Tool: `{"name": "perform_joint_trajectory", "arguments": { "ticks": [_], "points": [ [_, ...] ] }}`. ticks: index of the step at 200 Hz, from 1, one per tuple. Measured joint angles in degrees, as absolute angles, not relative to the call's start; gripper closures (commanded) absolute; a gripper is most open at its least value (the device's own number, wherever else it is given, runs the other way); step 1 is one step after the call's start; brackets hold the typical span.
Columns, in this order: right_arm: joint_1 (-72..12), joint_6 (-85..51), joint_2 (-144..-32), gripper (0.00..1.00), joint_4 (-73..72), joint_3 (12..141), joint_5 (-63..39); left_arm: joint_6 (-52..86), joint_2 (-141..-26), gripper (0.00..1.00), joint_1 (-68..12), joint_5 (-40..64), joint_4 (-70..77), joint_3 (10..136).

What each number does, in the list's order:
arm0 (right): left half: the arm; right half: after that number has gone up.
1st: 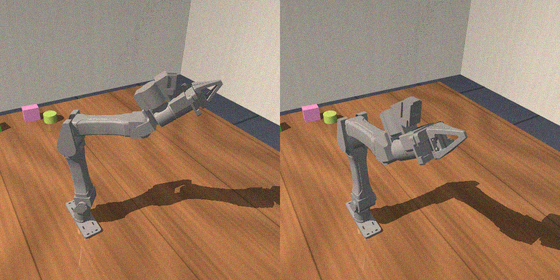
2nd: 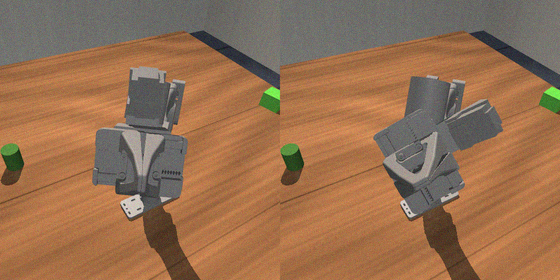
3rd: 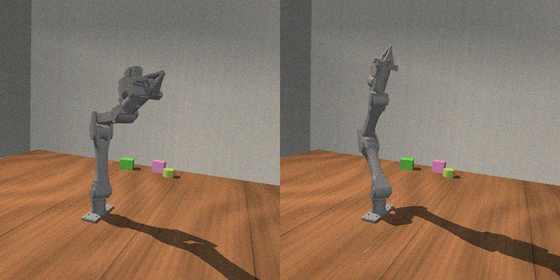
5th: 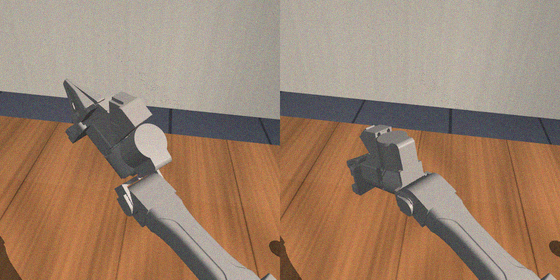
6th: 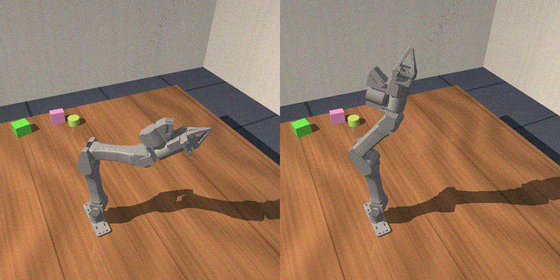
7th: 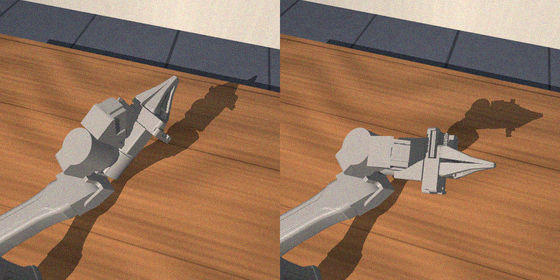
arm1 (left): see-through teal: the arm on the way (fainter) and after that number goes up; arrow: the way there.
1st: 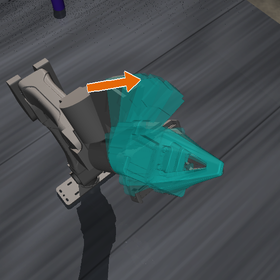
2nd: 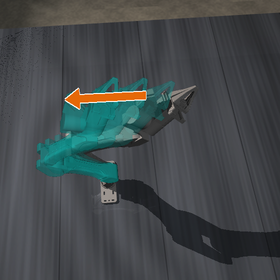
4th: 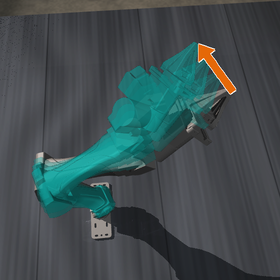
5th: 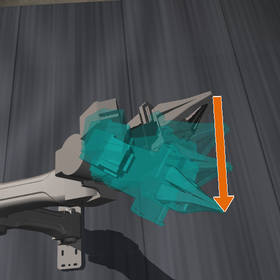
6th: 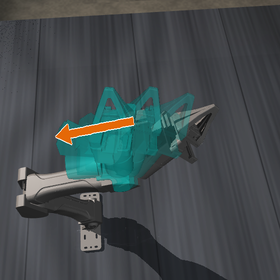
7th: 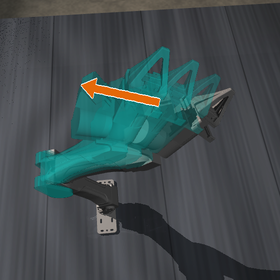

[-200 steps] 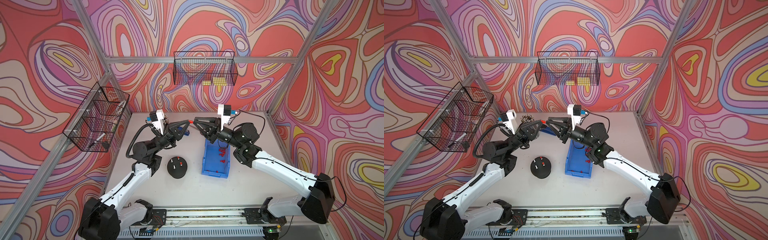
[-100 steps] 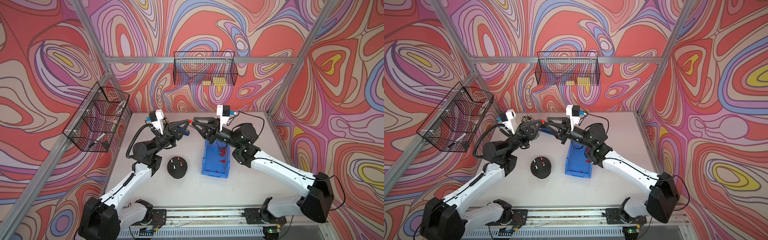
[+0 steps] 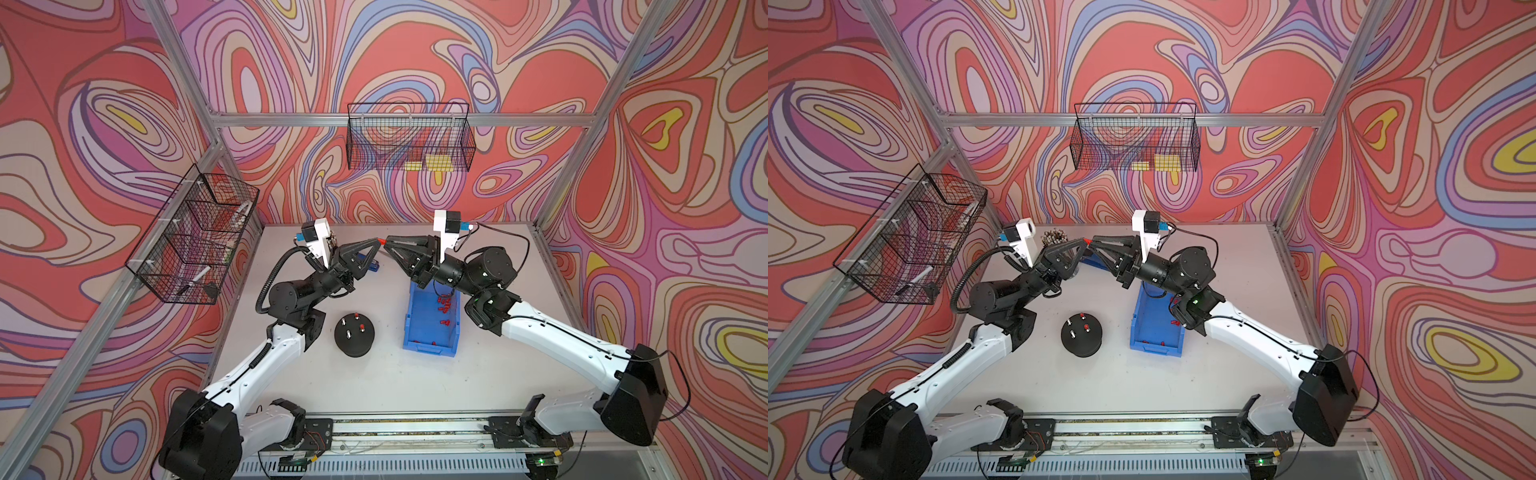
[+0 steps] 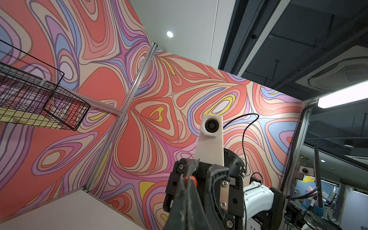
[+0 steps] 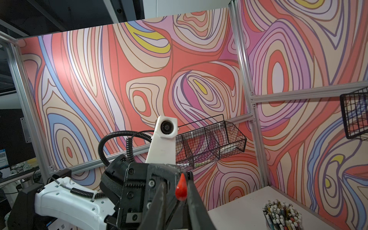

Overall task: Cover the protruding screws with screw protection sleeves
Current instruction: Pick up the screw protection sleeve from the storage box.

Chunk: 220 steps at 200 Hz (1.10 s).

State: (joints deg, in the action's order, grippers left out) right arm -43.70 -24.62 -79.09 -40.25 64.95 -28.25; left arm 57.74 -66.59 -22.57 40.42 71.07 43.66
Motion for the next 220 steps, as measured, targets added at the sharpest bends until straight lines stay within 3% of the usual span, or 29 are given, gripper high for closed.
{"name": "perform_joint_trajectory", "arguments": {
  "ticks": [39,91,99,121,193,220],
  "points": [
    [-43.7,-24.3,-79.1,1.00,-40.2,64.9,-28.0,57.8,-66.6,1.00,-22.6,40.4,71.1,43.7],
    [-43.7,-24.3,-79.2,1.00,-39.0,65.9,-28.0,58.2,-66.7,1.00,-22.7,40.0,71.4,43.7],
    [-43.7,-24.3,-79.3,0.87,-38.7,66.1,-28.0,58.3,-66.7,1.00,-22.7,39.9,71.5,43.7],
    [-43.7,-24.2,-79.4,0.84,-38.3,66.7,-27.8,58.3,-66.7,1.00,-22.8,39.7,71.5,43.7],
    [-43.8,-24.3,-79.8,0.87,-37.9,66.9,-27.8,58.6,-66.9,1.00,-23.0,39.8,71.6,43.7],
    [-43.8,-24.3,-80.0,0.99,-37.8,67.2,-27.8,58.6,-66.9,1.00,-22.9,39.7,71.6,43.7]
  ]
}}
